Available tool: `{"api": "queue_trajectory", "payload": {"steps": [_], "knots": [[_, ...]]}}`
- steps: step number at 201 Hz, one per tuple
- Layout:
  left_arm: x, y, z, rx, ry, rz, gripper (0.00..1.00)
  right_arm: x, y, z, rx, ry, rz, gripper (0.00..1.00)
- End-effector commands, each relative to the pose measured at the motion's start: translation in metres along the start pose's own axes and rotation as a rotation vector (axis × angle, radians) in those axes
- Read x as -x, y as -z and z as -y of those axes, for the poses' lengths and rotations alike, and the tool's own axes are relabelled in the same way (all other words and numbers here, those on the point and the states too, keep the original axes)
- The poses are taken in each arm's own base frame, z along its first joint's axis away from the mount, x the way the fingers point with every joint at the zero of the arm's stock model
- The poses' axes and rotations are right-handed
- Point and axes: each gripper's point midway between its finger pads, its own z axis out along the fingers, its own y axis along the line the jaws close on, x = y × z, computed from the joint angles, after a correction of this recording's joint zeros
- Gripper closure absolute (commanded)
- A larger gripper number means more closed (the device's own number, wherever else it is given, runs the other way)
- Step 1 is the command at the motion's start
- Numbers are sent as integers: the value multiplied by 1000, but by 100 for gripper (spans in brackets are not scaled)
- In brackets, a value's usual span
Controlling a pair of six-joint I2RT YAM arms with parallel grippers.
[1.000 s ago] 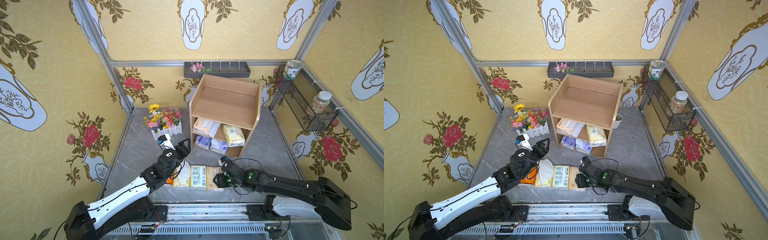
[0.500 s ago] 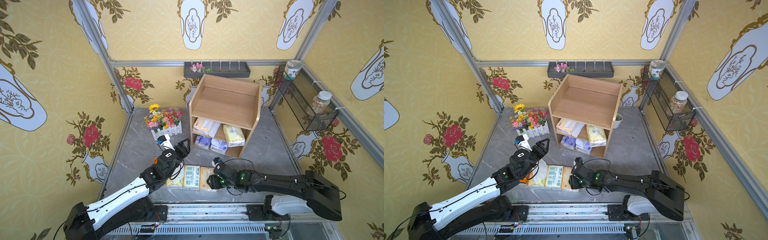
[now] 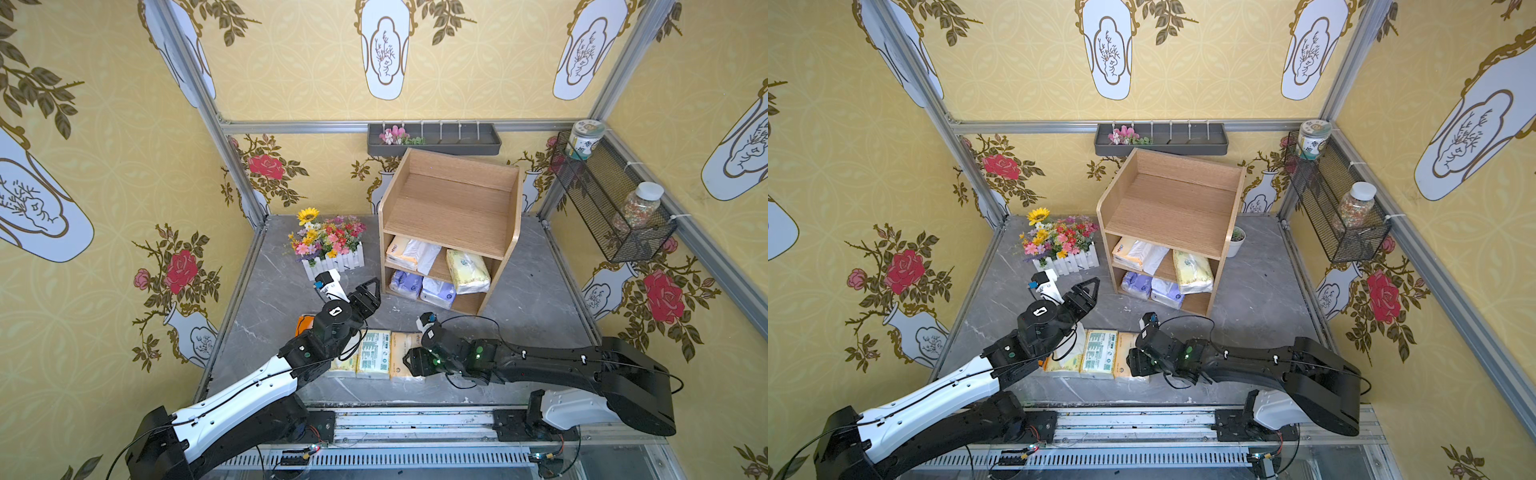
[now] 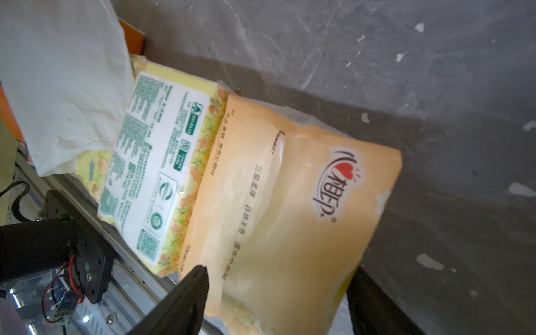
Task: Remove the tissue boxes from the shelf
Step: Move the box of tissues to the center of the board, then pick up a box of tissues from the shelf.
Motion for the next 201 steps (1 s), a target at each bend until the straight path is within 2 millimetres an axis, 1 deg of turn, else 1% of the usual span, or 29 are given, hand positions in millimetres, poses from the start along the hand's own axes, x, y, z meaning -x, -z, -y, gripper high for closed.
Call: {"api": "queue_trajectory", "payload": {"steps": [1,21,45,68,86,107,113,133,149,159,175,188,201], "knots": [[-5,-3,24,-98,-47,-39,32,1,12,14,-51,29,20,16],[-12,-8,38,-144,-69,-79,31,1,30,23,-75,57,31,11],[-18,-15,45,-160,-76,-109,29,2,55,33,-98,93,47,5],[-20,-17,50,-181,-71,-113,27,6,85,43,-150,122,65,3],[-22,-19,55,-208,-63,-124,26,12,107,40,-130,159,93,4],[-31,-23,60,-220,-48,-153,26,19,136,18,-7,222,145,4],[-36,-24,64,-228,-47,-163,26,23,149,9,43,239,176,5],[-52,-30,73,-230,-36,-200,26,35,179,-5,126,264,268,5],[-60,-34,82,-248,-3,-213,26,42,197,-8,160,253,331,5],[-63,-34,92,-271,21,-215,26,43,204,-9,179,250,353,5],[-75,-41,105,-291,45,-239,26,45,218,-9,203,243,389,5],[-86,-49,117,-297,52,-261,28,47,231,-6,207,241,426,5],[-97,-59,127,-299,58,-285,29,49,242,1,187,230,458,5]]}}
